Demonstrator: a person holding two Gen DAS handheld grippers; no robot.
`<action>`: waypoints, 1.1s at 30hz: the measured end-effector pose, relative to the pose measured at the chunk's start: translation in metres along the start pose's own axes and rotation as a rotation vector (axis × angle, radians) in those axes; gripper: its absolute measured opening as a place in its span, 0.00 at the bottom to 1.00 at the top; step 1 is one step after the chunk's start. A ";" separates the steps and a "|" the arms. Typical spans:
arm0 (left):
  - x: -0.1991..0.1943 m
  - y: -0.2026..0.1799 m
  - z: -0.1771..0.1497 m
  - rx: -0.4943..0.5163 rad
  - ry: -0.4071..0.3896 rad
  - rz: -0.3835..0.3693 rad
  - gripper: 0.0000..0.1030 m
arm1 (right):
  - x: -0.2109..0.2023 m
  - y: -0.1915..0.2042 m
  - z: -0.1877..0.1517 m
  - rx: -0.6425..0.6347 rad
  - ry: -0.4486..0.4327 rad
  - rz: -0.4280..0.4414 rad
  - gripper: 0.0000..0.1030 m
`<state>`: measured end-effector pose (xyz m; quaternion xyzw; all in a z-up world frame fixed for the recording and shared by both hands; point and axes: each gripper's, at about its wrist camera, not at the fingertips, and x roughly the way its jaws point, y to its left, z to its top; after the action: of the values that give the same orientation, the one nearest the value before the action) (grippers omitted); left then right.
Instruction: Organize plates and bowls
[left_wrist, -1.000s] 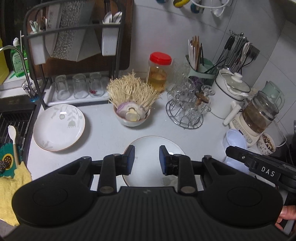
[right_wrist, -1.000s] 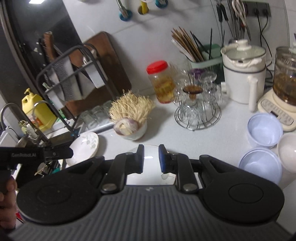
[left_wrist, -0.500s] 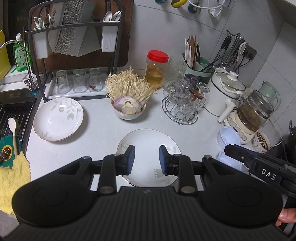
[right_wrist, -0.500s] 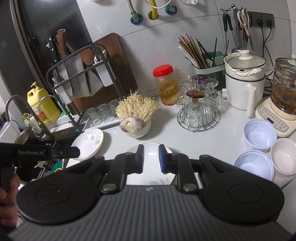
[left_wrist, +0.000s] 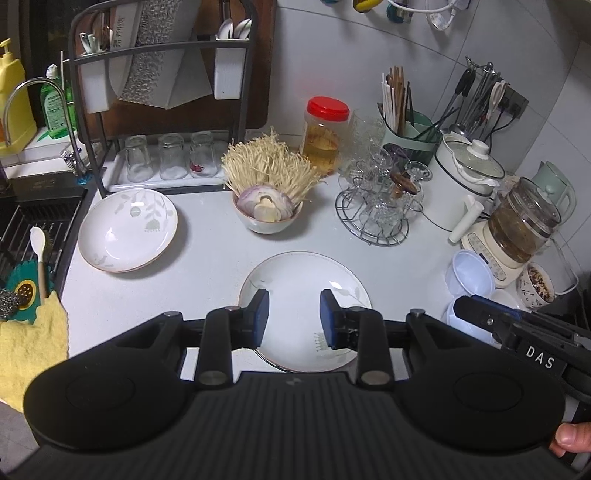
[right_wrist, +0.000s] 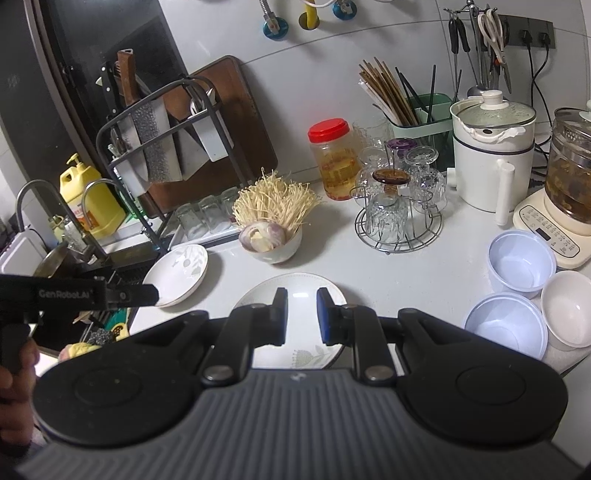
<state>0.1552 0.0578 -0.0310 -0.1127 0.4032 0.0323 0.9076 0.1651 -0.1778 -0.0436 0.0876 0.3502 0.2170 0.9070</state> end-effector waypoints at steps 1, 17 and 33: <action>0.000 0.000 -0.001 -0.006 0.002 0.005 0.34 | 0.001 -0.001 0.000 -0.002 0.004 0.004 0.20; -0.008 0.029 -0.020 -0.112 0.022 0.078 0.37 | 0.014 0.016 -0.006 -0.060 0.057 0.078 0.20; 0.013 0.119 -0.002 -0.127 0.049 0.062 0.48 | 0.062 0.080 -0.003 -0.053 0.093 0.075 0.20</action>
<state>0.1451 0.1731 -0.0634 -0.1583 0.4255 0.0831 0.8871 0.1778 -0.0779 -0.0577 0.0664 0.3828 0.2639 0.8829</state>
